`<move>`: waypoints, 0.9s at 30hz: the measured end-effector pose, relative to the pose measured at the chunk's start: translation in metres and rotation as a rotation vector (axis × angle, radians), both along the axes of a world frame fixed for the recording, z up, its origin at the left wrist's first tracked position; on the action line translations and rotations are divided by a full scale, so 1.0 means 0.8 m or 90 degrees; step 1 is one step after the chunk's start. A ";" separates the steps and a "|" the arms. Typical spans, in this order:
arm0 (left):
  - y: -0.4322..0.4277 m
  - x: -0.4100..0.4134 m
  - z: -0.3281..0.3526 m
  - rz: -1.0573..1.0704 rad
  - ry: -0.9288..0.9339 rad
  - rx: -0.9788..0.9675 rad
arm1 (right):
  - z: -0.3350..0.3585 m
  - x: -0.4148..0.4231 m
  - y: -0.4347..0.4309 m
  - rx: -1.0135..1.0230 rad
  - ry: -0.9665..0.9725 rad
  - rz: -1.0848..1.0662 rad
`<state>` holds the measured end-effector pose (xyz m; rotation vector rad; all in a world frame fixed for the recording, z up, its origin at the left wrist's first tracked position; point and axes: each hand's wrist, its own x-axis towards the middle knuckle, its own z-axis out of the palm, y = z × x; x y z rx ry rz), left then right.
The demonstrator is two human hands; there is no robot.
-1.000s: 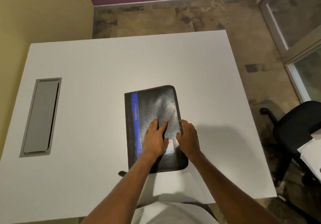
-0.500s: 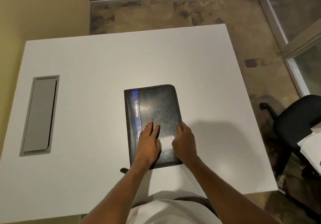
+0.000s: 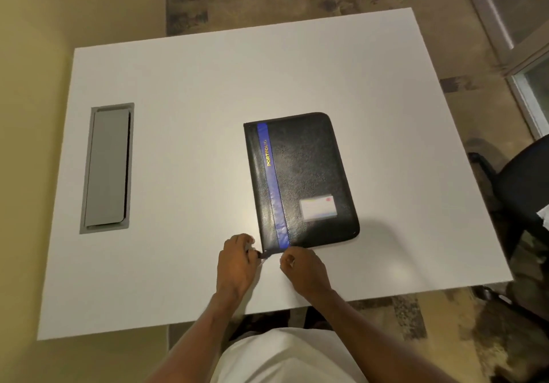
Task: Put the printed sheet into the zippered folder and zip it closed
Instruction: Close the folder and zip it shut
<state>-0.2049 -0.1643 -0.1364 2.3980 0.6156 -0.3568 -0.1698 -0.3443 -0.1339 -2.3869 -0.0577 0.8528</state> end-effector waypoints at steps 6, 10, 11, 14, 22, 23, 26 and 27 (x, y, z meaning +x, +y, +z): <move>0.004 -0.018 0.002 -0.036 0.042 0.040 | -0.011 -0.033 0.038 0.075 0.062 -0.123; 0.005 -0.026 -0.001 -0.145 0.031 0.050 | -0.013 -0.047 0.057 0.101 0.047 -0.188; 0.005 -0.026 0.000 -0.152 0.032 0.043 | -0.014 -0.050 0.059 0.097 0.038 -0.191; -0.001 -0.023 0.001 -0.131 0.039 0.019 | -0.014 -0.057 0.064 0.072 0.015 -0.190; -0.013 -0.025 0.003 0.002 0.044 -0.075 | -0.019 -0.058 0.067 0.030 -0.011 -0.253; -0.013 -0.026 0.001 0.006 0.043 -0.084 | -0.021 -0.057 0.065 0.040 -0.009 -0.262; -0.014 -0.029 -0.003 0.014 0.042 -0.133 | -0.025 -0.056 0.061 0.090 0.019 -0.267; -0.015 -0.029 -0.005 0.017 0.039 -0.144 | -0.027 -0.054 0.061 0.104 0.031 -0.268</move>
